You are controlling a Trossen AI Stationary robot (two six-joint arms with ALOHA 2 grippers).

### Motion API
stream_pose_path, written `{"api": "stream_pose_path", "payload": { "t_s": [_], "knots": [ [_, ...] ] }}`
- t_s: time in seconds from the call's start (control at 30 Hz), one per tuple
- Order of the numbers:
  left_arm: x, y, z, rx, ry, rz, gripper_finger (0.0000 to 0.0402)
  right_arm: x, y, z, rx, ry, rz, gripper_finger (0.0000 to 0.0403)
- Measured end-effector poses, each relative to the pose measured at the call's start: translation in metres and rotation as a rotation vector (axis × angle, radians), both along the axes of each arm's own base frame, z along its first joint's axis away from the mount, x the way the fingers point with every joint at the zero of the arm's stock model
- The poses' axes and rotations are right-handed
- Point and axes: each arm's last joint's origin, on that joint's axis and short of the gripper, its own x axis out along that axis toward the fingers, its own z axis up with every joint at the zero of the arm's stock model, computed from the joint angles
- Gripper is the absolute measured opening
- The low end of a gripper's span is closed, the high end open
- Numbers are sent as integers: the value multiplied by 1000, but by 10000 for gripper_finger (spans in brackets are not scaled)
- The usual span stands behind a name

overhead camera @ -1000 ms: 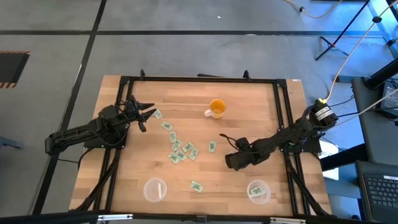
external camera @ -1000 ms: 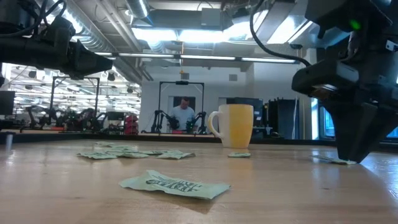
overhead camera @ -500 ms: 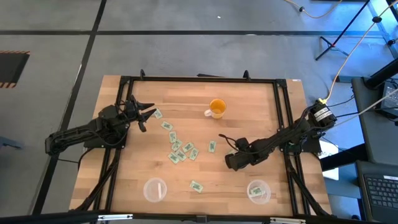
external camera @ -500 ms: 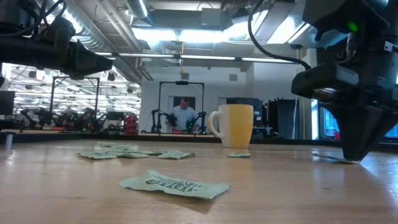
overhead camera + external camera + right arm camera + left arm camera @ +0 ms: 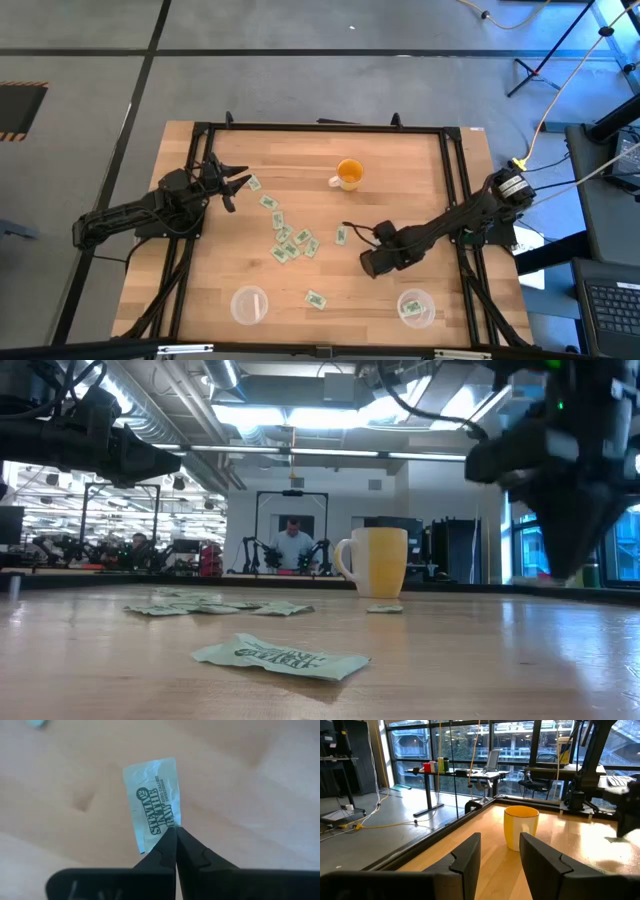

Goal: Pick and place items into bin
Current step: Put the stevia packet into the right transparent bin

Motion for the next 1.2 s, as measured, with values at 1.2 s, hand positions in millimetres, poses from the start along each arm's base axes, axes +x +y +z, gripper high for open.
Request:
{"api": "stream_pose_path", "payload": {
  "t_s": [1.2],
  "knots": [
    [0, 0, 0, -2, -1, -8, 130, -85, 140, 34, 278, -31, -196, 1]
  ]
}}
